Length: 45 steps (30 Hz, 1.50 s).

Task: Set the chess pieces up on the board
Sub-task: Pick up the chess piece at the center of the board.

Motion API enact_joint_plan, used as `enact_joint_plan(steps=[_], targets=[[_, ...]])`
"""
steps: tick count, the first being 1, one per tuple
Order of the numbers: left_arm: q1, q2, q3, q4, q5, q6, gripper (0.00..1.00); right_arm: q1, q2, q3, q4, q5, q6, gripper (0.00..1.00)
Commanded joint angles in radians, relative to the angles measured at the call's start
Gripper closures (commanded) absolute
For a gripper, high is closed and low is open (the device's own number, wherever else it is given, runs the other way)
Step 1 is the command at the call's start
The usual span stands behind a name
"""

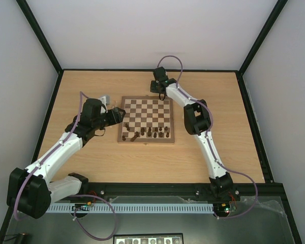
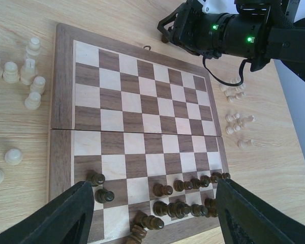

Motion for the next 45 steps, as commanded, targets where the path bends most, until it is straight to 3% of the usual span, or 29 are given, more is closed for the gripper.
enact_joint_plan(steps=[1, 6, 25, 32, 45], targets=[[0.006, 0.01, 0.028, 0.018, 0.01, 0.003, 0.32, -0.006, 0.053, 0.02, -0.075, 0.01, 0.006, 0.73], [0.006, 0.01, 0.027, 0.018, 0.012, 0.003, 0.32, -0.006, 0.055, 0.021, -0.078, 0.013, 0.003, 0.73], [0.006, 0.019, 0.04, 0.012, 0.013, 0.006, 0.33, -0.007, 0.032, 0.014, -0.06, 0.023, -0.017, 0.94], [0.005, 0.023, 0.04, 0.016, 0.022, 0.002, 0.34, -0.007, -0.09, -0.132, 0.074, 0.017, -0.026, 0.99], [-0.021, -0.007, 0.011, 0.063, 0.037, -0.029, 0.36, -0.01, -0.36, -0.329, 0.143, -0.265, 0.037, 0.99]])
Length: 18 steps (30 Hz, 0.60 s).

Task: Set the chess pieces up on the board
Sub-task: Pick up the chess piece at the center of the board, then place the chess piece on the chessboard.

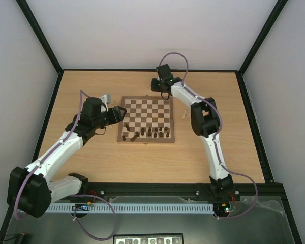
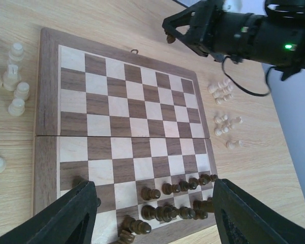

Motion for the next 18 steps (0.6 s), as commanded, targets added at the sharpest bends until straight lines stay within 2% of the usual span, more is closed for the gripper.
enact_joint_plan(steps=[1, 9, 14, 18], targets=[[-0.028, -0.022, -0.008, 0.059, 0.003, -0.026, 0.36, -0.006, -0.181, -0.096, 0.048, -0.166, 0.051, 0.99], [-0.13, -0.033, -0.061, 0.202, -0.039, -0.09, 0.34, -0.009, -0.402, -0.353, 0.241, -0.41, 0.189, 0.98], [-0.237, -0.008, -0.055, 0.286, -0.175, -0.087, 0.3, -0.009, -0.48, -0.496, 0.365, -0.57, 0.338, 0.98], [-0.346, 0.031, -0.038, 0.347, -0.357, -0.043, 0.3, -0.009, -0.537, -0.658, 0.512, -0.664, 0.456, 0.98]])
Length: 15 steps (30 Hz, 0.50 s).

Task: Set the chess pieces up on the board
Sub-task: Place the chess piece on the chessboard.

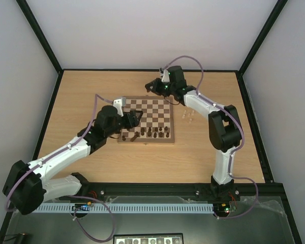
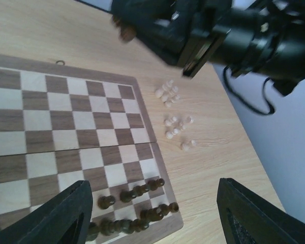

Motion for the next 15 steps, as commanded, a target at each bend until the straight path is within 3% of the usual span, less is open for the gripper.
enact_joint_plan(steps=[1, 6, 15], targets=[[-0.104, 0.053, 0.025, 0.123, -0.246, 0.049, 0.31, -0.006, -0.069, -0.15, 0.189, -0.172, 0.182, 0.98], [-0.144, 0.126, 0.035, 0.214, -0.338, 0.072, 0.39, -0.006, -0.136, -0.266, 0.323, -0.237, 0.287, 0.98], [-0.148, 0.238, 0.095, 0.258, -0.419, 0.095, 0.45, -0.006, -0.179, -0.297, 0.343, -0.261, 0.37, 0.98]])
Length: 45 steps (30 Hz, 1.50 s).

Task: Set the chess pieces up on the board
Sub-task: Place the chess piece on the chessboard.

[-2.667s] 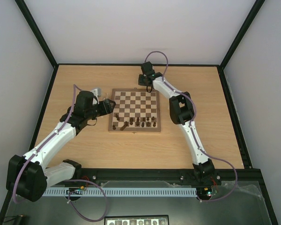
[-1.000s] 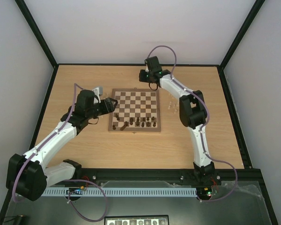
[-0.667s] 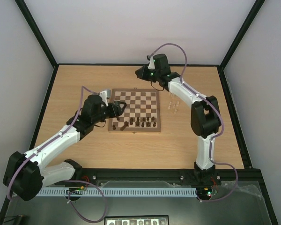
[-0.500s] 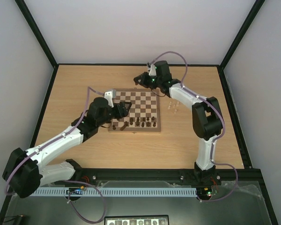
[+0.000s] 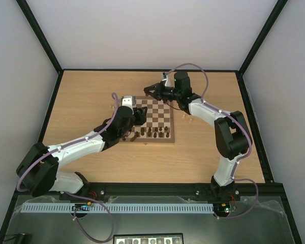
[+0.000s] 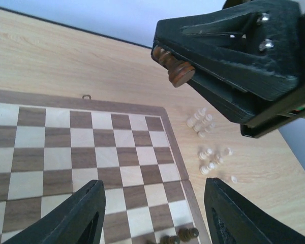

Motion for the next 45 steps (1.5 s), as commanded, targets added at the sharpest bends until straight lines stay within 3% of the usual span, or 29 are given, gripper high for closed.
enact_joint_plan(steps=[1, 9, 17, 24, 40, 45], targets=[[-0.005, 0.037, 0.048, 0.088, -0.08, 0.029, 0.45, -0.006, -0.041, -0.021, 0.056, -0.051, 0.066, 0.98], [-0.024, 0.074, 0.016, 0.237, -0.071, 0.061, 0.39, -0.004, -0.065, -0.043, 0.048, -0.044, 0.057, 0.98], [-0.036, 0.127, 0.069, 0.244, -0.09, 0.081, 0.37, 0.007, -0.071, -0.042, 0.036, -0.042, 0.045, 0.99], [-0.034, 0.16, 0.085, 0.252, -0.122, 0.084, 0.42, 0.008, -0.081, -0.042, 0.03, -0.048, 0.04, 0.99], [-0.035, 0.131, 0.051, 0.343, -0.187, 0.11, 0.41, 0.011, -0.081, -0.054, 0.013, -0.045, 0.019, 0.99], [-0.025, 0.134, 0.049, 0.334, -0.206, 0.108, 0.5, 0.011, -0.084, -0.053, 0.015, -0.045, 0.02, 0.99]])
